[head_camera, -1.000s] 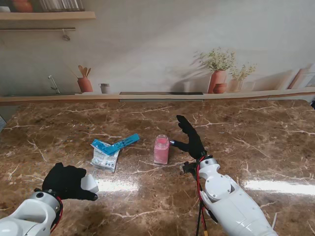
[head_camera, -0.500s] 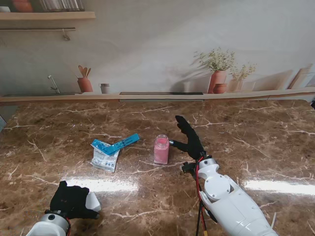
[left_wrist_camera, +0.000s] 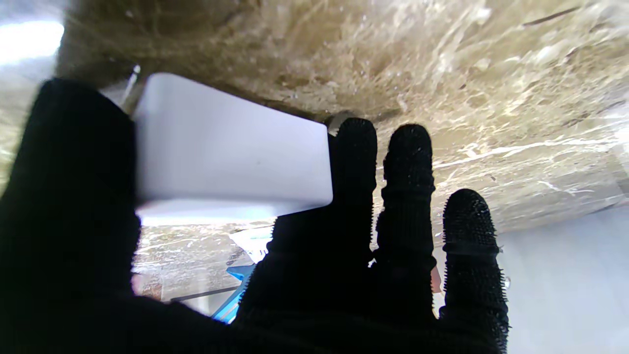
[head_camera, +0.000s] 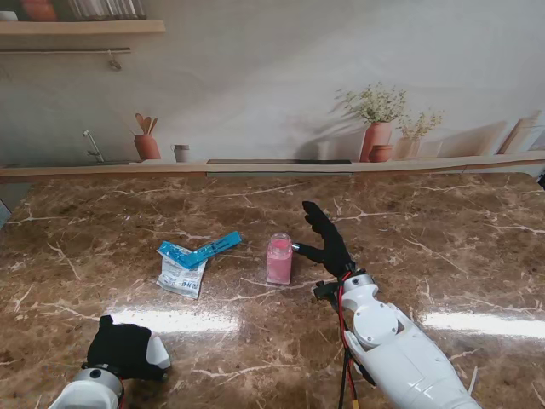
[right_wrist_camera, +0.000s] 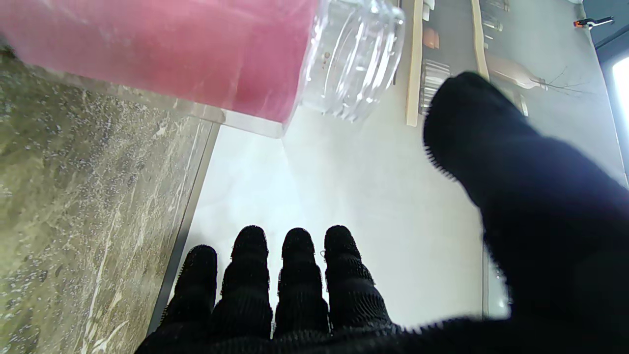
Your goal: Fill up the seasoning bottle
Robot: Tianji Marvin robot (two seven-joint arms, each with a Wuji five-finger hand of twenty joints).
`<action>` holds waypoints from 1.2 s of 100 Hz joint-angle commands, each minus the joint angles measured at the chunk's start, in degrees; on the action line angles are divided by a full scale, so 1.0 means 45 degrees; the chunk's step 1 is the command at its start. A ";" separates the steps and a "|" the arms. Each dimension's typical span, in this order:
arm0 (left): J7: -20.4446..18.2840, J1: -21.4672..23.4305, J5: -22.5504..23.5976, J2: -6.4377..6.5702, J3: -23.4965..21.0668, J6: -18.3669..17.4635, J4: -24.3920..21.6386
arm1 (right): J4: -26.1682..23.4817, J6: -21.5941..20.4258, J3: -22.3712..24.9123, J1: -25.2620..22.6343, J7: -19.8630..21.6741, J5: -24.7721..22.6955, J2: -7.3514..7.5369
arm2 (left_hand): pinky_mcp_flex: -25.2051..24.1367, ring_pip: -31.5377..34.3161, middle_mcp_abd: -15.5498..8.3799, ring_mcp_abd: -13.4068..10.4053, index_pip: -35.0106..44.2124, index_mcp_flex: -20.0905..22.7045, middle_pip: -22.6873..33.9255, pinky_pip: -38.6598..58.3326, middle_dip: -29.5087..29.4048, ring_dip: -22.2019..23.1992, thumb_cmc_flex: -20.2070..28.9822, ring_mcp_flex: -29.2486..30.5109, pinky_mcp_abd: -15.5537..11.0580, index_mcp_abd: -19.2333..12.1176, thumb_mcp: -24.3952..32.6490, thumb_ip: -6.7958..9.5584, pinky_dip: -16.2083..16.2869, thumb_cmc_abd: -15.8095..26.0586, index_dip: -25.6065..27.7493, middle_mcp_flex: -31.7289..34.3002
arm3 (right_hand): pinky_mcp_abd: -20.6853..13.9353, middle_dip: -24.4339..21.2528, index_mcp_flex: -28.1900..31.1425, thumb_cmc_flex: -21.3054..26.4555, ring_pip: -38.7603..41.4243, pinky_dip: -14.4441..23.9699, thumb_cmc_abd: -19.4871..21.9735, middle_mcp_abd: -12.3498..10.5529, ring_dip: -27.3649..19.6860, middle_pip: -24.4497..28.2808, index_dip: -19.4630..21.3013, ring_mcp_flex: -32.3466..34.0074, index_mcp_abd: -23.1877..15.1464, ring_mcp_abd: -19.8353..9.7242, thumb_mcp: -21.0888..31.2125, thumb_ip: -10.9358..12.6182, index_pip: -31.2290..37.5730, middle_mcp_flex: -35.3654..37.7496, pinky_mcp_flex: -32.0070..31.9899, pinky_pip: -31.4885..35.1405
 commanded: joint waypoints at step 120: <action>0.0751 0.0410 -0.1563 -0.0199 -0.0552 0.0398 -0.0314 | -0.0135 0.0164 0.0113 -0.0190 0.0471 0.0347 0.0023 | -0.3259 -0.3699 -0.0939 -0.0530 -0.5394 -0.3735 -0.3168 -0.4838 -0.2020 -0.2044 0.0764 -0.5465 -0.0648 -0.0986 -0.4100 0.1783 -0.0598 0.3235 -0.0777 -0.6668 | -0.0237 -0.0134 -0.0095 -0.0059 0.0061 -0.0140 0.0488 -0.0158 -0.0190 -0.0131 -0.0211 0.0197 -0.0306 -0.0290 -0.0451 0.0501 -0.0063 0.0295 0.0074 -0.0172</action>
